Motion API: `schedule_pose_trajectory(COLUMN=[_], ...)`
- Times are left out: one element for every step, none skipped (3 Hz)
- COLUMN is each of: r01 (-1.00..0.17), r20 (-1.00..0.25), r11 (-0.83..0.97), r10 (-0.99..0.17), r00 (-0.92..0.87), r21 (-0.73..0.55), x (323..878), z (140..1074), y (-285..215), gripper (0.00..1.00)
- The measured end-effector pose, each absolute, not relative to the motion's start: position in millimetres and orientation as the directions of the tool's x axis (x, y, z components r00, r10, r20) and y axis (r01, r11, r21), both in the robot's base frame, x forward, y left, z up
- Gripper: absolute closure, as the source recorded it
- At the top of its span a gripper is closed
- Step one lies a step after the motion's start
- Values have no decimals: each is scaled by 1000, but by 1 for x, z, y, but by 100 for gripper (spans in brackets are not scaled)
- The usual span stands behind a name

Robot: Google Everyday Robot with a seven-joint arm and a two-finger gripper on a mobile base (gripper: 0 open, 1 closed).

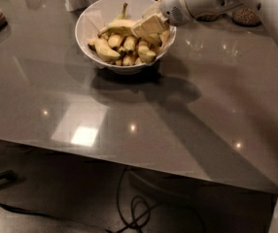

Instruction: Pick banana from white bowl

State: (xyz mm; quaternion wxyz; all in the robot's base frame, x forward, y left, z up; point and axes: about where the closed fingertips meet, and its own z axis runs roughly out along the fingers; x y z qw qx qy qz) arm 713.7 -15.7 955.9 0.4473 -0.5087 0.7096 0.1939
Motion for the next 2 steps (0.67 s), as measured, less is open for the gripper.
schedule_pose_trajectory(r01=[-894, -898], r20=[-824, -811], r11=[414, 411], r10=[-558, -573], r00=[-101, -120], r21=[-171, -157], x=[719, 724], z=[948, 938], y=[-19, -20], gripper=[48, 50])
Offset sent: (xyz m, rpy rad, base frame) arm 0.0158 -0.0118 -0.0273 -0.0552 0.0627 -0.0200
